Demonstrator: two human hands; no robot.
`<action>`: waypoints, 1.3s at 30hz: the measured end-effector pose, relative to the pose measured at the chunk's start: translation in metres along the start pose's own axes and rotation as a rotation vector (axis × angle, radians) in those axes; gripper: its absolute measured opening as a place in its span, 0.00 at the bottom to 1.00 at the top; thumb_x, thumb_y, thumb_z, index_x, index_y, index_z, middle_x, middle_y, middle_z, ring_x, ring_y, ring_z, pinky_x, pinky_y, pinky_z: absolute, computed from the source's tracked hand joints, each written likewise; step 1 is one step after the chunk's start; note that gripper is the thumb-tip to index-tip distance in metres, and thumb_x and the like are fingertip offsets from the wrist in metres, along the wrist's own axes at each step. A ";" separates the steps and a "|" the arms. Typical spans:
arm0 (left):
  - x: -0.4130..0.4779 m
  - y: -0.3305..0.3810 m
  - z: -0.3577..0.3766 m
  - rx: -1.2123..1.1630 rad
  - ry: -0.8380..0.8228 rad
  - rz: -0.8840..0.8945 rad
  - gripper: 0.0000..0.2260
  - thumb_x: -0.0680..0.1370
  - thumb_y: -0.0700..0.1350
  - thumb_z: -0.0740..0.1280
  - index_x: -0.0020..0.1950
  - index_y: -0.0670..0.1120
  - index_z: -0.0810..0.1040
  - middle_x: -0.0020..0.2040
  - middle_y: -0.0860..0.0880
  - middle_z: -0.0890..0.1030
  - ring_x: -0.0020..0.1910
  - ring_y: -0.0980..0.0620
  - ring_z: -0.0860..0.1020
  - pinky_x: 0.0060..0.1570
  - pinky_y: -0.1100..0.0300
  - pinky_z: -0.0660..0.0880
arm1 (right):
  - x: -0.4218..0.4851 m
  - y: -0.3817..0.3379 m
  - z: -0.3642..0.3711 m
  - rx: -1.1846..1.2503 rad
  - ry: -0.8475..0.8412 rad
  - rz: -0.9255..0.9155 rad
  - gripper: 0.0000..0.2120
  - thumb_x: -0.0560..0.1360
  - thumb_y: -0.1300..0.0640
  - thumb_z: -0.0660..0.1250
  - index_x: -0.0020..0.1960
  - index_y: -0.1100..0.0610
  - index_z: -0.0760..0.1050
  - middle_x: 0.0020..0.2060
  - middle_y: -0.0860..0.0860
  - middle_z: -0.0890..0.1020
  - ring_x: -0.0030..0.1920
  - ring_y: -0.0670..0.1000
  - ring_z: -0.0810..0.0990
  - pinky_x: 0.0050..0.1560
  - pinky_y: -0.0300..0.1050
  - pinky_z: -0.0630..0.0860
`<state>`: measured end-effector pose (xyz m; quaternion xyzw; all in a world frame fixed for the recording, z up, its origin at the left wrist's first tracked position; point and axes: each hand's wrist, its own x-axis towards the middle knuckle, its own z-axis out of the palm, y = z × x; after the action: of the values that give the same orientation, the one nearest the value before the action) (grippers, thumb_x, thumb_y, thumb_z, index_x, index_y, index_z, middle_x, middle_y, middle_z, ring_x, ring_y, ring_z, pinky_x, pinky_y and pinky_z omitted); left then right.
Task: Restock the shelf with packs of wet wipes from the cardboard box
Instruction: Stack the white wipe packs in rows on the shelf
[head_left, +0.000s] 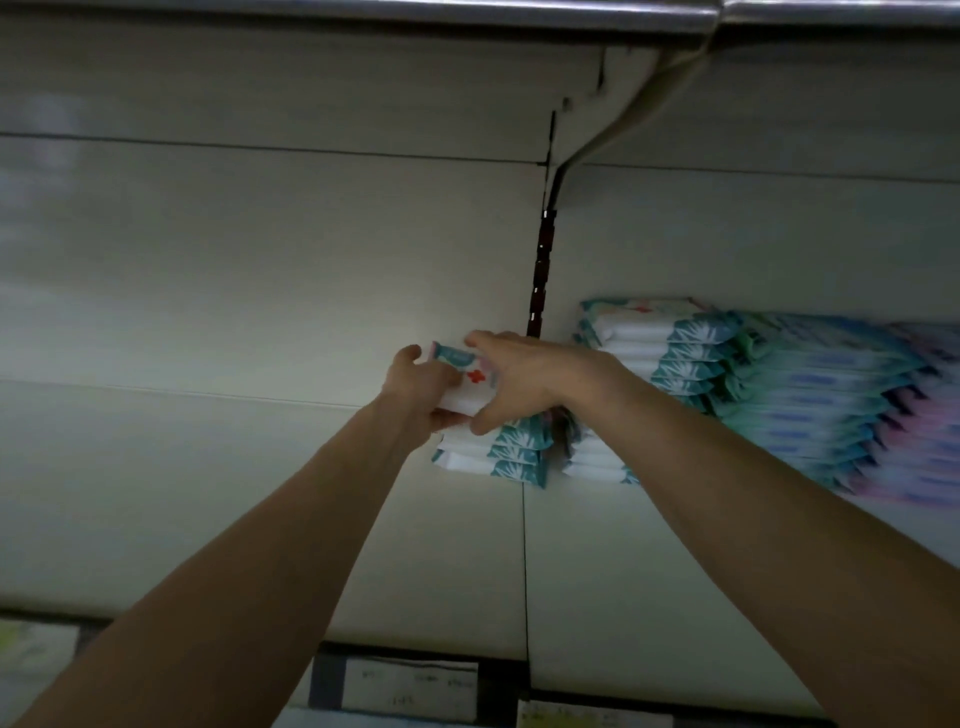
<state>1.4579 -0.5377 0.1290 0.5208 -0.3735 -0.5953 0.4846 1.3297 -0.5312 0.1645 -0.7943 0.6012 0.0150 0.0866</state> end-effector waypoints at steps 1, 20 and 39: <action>-0.002 0.000 0.005 0.022 -0.042 -0.013 0.22 0.77 0.28 0.58 0.69 0.40 0.68 0.59 0.40 0.77 0.42 0.43 0.79 0.36 0.48 0.78 | 0.001 0.002 0.002 0.014 -0.021 0.011 0.43 0.66 0.44 0.75 0.74 0.48 0.55 0.66 0.52 0.69 0.61 0.55 0.72 0.59 0.54 0.73; 0.017 -0.015 0.002 0.634 -0.015 -0.117 0.13 0.79 0.43 0.63 0.62 0.39 0.74 0.52 0.42 0.76 0.42 0.47 0.74 0.40 0.54 0.73 | 0.011 0.004 0.029 -0.206 -0.113 0.035 0.34 0.68 0.53 0.75 0.67 0.58 0.61 0.58 0.55 0.73 0.53 0.54 0.73 0.46 0.47 0.72; 0.018 -0.021 0.000 0.532 -0.224 -0.142 0.16 0.81 0.43 0.58 0.69 0.50 0.63 0.58 0.40 0.75 0.49 0.39 0.79 0.40 0.47 0.78 | 0.001 0.022 0.079 -0.422 0.225 -0.028 0.37 0.77 0.60 0.63 0.78 0.57 0.43 0.71 0.58 0.60 0.68 0.60 0.64 0.63 0.52 0.67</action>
<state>1.4542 -0.5495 0.1041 0.5855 -0.5303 -0.5624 0.2441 1.3156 -0.5254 0.0841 -0.7998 0.5794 0.0502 -0.1487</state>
